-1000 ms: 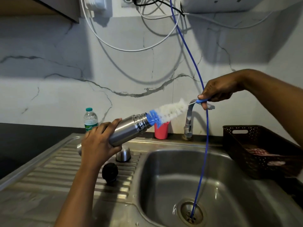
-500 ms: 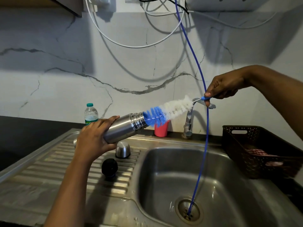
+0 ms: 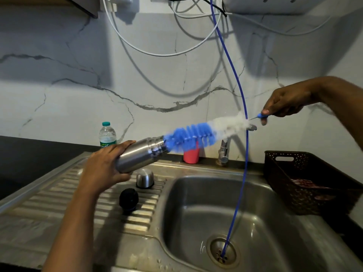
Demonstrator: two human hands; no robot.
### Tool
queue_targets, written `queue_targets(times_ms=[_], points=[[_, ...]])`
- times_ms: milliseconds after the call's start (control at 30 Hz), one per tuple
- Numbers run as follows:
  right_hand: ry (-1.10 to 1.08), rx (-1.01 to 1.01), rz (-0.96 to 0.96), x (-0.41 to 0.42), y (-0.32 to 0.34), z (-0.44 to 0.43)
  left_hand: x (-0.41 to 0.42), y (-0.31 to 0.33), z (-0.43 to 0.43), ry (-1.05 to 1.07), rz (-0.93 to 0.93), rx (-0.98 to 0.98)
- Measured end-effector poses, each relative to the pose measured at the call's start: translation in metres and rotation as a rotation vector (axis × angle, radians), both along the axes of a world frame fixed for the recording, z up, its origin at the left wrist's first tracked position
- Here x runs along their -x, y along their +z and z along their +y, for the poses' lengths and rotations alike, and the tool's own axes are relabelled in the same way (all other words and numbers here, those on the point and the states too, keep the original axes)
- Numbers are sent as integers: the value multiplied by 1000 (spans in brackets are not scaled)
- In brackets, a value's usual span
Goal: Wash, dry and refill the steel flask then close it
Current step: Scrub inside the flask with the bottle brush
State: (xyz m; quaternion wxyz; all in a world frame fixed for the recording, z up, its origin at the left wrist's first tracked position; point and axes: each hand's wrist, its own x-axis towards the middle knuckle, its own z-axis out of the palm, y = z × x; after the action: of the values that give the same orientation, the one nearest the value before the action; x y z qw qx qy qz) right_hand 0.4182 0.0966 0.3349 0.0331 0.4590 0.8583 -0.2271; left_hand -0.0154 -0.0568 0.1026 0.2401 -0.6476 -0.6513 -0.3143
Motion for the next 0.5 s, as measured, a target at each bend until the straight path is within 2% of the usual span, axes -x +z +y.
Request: queue_targets(times_ms=[100,267,400,500], points=[[-84,-71,66,-28,12,1,10,1,-7,31,-165,-43],[-77,-88,-10,-6,-10,1,-14,3,2,-22,-172,19],[-175,-182,46,-5,-36,6,-24,8,-2,-38,-412,-80],[-239,-315,75,0,-46,10,-35,14,-1,-156,-657,-113]])
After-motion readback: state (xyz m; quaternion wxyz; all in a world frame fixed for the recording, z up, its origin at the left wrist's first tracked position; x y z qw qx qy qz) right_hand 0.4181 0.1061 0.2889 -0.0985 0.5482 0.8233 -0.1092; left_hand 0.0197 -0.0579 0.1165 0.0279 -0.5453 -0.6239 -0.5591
